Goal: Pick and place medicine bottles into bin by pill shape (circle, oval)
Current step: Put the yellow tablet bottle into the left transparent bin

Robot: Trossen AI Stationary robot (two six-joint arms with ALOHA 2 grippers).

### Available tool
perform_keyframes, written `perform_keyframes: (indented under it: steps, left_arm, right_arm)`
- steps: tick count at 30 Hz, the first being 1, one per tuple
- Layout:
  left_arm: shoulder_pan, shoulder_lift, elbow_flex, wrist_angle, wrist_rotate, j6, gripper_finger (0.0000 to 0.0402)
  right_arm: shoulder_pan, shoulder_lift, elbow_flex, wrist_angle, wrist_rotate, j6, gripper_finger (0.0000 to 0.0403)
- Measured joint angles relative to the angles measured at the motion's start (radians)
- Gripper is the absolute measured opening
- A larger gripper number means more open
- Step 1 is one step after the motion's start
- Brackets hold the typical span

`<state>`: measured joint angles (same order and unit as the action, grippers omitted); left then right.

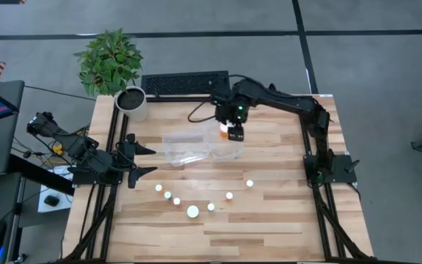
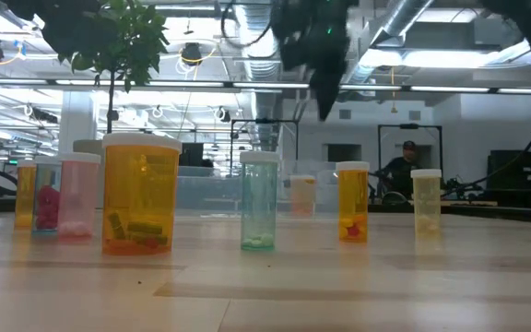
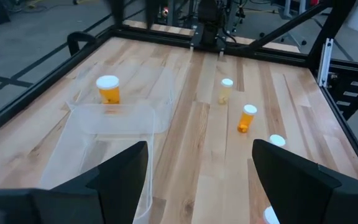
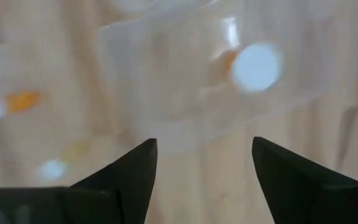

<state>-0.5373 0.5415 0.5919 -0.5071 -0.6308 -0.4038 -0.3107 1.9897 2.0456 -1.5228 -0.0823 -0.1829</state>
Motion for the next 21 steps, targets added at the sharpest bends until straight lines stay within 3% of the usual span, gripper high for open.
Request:
perform_keyframes:
  steps: [3,8,15,21]
  left_arm:
    - [0.0,0.0,0.0,0.0,0.005,0.0,0.0283]
    - [0.0,0.0,0.0,0.0,0.033,0.0,0.0283]
    - [0.0,0.0,0.0,-0.004,0.044,0.005,0.0283]
    - [0.0,0.0,0.0,-0.004,0.043,0.013,0.0283]
  right_arm:
    - [0.063,-0.07,-0.007,-0.049,-0.007,0.053,0.0271]
    - [0.213,-0.245,-0.129,-0.022,0.016,0.206,0.0271]
    - [0.481,-0.5,-0.473,0.13,0.19,0.53,0.0271]
    - [0.618,-0.624,-0.795,0.435,0.219,0.688,0.027]
